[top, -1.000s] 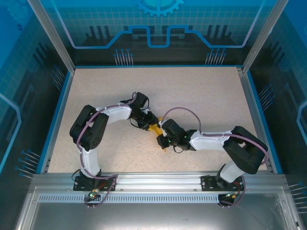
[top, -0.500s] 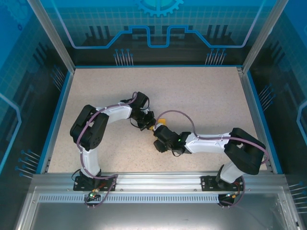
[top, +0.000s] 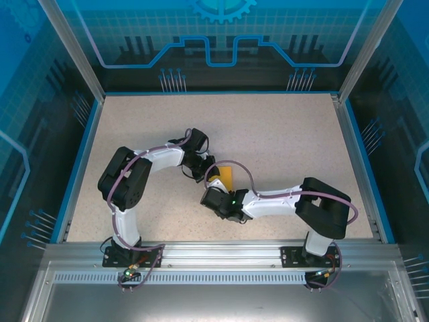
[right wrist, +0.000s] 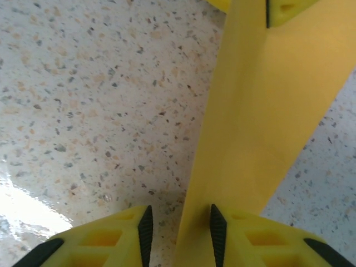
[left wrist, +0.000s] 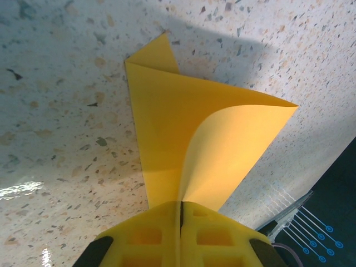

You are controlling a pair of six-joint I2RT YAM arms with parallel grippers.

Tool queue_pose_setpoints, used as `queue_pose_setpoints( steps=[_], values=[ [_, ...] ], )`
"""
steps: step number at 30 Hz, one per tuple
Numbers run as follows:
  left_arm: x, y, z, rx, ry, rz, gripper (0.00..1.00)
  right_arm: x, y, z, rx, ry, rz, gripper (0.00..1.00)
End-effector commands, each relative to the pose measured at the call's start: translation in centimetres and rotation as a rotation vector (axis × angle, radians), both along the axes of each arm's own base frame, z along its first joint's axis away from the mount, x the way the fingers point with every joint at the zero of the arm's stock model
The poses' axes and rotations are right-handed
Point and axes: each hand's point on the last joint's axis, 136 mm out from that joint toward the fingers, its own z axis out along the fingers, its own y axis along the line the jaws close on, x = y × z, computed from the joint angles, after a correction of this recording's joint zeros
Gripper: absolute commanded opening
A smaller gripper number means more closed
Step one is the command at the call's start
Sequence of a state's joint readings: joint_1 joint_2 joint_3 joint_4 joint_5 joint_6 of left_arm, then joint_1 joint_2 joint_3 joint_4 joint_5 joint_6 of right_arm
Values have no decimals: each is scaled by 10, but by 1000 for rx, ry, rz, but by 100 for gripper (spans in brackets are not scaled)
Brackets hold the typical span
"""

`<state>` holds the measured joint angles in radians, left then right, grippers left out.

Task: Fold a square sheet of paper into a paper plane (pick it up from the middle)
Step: Fold the wing for the fifth time at the center of the table.

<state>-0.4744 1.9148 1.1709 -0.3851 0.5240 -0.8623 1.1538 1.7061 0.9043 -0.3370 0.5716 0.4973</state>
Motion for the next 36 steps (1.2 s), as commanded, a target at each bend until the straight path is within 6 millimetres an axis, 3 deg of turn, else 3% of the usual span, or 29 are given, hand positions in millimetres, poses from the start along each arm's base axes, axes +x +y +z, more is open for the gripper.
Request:
queue_pose_setpoints(
  steps=[1,9,15,18,23,28,36],
  values=[
    [-2,-3,4,-2,17,-8,0,3,-1,6,-30,-39,-21,29],
    [-2,-3,3,0,16,-9,0,5,-4,9,-27,-54,-40,12],
    [-2,-3,5,-1,13,-10,0,6,-3,10,-6,-51,-47,6],
    [1,-1,9,0,1,-3,9,5,1,9,41,-25,-37,4],
    [8,12,21,13,-56,52,38,3,1,3,154,41,-30,3],
    [12,33,38,27,-125,121,51,2,4,-2,270,108,-27,3],
    [8,51,49,61,-167,162,54,1,4,-11,496,237,-65,4]
  ],
)
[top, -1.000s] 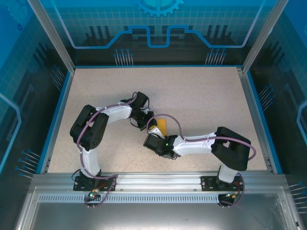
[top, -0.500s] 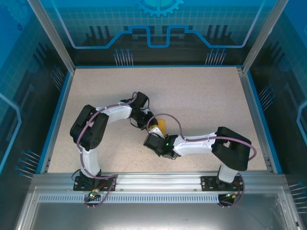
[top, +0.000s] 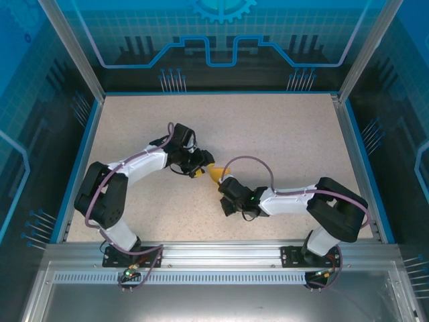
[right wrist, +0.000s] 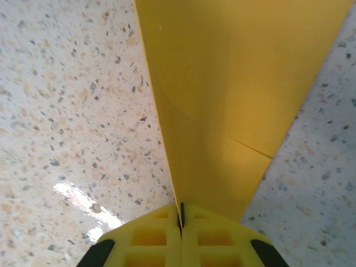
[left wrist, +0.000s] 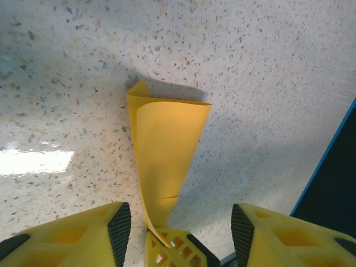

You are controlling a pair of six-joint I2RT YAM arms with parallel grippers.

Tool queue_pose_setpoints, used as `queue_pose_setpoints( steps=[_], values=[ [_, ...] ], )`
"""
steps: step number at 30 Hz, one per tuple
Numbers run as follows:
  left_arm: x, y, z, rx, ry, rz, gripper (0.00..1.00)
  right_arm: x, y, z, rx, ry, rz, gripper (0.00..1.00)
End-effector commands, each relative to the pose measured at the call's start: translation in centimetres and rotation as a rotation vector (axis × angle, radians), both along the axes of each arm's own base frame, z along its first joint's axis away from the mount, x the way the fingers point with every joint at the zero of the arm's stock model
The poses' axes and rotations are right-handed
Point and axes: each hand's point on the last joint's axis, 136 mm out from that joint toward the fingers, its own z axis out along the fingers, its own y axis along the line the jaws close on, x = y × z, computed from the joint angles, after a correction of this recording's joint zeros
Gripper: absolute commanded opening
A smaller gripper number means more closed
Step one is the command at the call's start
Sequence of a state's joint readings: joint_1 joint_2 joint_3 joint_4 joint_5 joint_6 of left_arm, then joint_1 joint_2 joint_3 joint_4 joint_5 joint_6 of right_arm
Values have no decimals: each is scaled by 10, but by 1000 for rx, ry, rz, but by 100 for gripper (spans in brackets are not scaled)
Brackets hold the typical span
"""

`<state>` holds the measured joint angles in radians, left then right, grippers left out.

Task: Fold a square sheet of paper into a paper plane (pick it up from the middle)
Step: Fold the wing for the fifth time at the center of the table.

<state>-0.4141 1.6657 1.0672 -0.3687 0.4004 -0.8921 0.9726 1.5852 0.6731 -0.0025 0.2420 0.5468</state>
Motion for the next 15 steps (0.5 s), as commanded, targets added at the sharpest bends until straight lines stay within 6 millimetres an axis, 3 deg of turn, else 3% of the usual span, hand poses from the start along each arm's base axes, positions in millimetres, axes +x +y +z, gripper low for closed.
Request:
queue_pose_setpoints(
  steps=[1,4,10,15],
  values=[
    [-5,10,-3,26,6,25,54,-5,11,3,173,81,6,4],
    [-7,9,-2,12,-8,18,53,-5,11,8,257,113,12,4],
    [-9,3,1,-38,-50,-12,35,-2,8,14,382,168,22,5],
    [-15,-8,-2,-92,-72,-58,27,3,6,13,458,230,15,6]
  ],
)
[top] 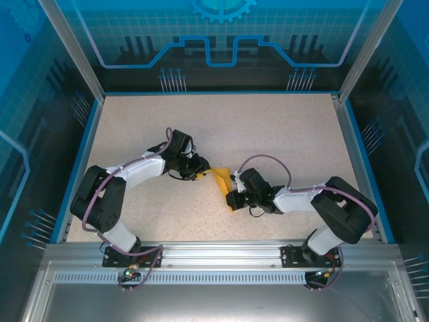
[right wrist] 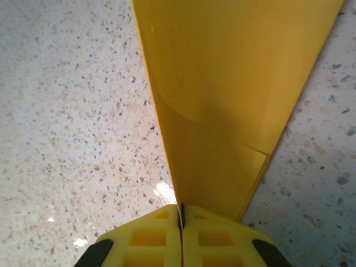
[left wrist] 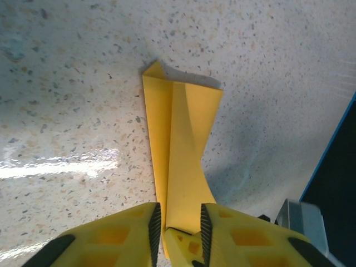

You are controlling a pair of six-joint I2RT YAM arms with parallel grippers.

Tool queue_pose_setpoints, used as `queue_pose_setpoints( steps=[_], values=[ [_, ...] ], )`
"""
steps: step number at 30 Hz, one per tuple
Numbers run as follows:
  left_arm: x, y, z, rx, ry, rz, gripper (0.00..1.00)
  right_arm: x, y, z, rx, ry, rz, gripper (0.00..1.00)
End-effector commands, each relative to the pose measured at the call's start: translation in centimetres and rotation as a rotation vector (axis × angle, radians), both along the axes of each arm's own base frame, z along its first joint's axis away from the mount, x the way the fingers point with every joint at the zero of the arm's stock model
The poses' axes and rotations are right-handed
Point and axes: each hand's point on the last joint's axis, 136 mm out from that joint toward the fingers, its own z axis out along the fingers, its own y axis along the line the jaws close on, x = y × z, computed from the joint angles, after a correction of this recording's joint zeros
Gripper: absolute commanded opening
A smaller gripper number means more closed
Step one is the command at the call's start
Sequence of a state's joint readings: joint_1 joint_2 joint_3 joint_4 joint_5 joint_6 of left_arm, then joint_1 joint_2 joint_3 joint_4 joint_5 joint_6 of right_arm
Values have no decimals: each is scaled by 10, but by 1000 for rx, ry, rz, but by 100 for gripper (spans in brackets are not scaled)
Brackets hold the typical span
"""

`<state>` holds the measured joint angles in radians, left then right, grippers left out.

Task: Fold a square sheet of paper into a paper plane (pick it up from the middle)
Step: Fold the wing for the fifth time at the center of the table.

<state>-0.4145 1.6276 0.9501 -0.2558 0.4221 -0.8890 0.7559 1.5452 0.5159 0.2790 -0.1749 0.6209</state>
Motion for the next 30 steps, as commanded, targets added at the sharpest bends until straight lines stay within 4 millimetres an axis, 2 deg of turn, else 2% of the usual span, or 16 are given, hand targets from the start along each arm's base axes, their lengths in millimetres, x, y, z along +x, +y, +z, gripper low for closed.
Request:
queue_pose_setpoints(
  steps=[1,8,17,30],
  values=[
    [-4,-13,10,-79,-53,-57,26,-3,10,6,104,55,41,7],
    [-13,-42,5,-152,-76,-151,24,-2,11,-1,160,138,56,8],
    [-8,-61,0,-226,-97,-177,24,1,8,-2,229,205,48,9],
    [-10,-68,-10,-262,-104,-203,27,5,-5,-22,205,261,-44,10]
  ],
)
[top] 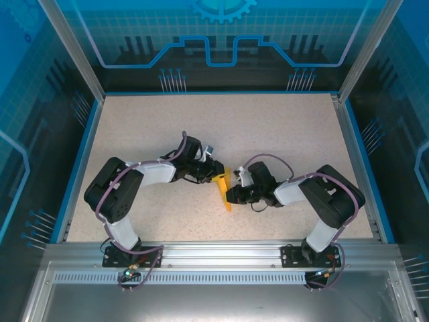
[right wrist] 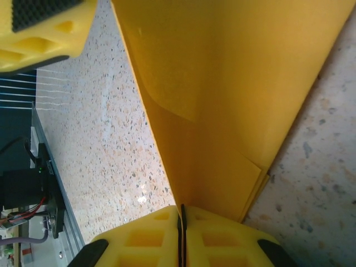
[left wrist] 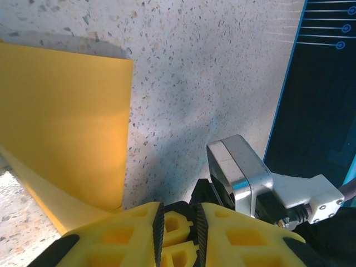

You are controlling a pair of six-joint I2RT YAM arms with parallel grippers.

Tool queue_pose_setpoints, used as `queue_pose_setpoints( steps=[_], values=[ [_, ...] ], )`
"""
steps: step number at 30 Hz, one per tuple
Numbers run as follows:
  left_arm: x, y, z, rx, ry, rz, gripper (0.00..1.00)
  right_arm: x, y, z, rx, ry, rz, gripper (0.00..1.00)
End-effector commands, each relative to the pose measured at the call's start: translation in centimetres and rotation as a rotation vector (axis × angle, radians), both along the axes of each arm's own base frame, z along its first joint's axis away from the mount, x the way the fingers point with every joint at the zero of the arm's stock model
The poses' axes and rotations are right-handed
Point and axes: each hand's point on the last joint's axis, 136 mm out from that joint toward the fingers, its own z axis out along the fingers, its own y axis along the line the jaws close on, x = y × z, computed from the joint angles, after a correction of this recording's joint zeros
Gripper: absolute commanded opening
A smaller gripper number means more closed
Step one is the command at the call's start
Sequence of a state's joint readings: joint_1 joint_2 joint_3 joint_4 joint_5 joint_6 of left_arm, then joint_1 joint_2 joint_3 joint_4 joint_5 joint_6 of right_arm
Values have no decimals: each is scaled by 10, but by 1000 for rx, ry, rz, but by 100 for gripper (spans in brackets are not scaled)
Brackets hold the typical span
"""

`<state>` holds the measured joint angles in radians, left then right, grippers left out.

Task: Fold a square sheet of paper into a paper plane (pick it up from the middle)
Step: Fold the wing for the fifth time at the center of the table.

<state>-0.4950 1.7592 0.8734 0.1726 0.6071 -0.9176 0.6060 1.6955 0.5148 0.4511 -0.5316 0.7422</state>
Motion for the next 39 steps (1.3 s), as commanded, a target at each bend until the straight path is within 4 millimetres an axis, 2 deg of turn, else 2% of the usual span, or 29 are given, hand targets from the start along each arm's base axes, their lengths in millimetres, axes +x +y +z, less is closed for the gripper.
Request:
queue_pose_setpoints(
  steps=[1,9,16,25,31,39],
  values=[
    [-7,-5,-2,-32,-3,-29,28,2,-11,-17,-41,32,-55,10],
    [-9,0,13,-58,-87,-11,32,0,-14,-24,-45,67,-89,10],
    [-6,-6,8,-91,-81,-21,32,-1,-15,-31,-51,90,-101,10],
    [0,-15,-9,-105,-57,-42,33,-2,-19,-34,-64,100,-121,10],
    [1,-15,-25,-76,-35,-41,33,-3,-20,-35,-70,105,-131,13],
    [-9,-8,-50,-18,14,-53,32,-2,-13,-21,-76,83,-119,17]
  ],
)
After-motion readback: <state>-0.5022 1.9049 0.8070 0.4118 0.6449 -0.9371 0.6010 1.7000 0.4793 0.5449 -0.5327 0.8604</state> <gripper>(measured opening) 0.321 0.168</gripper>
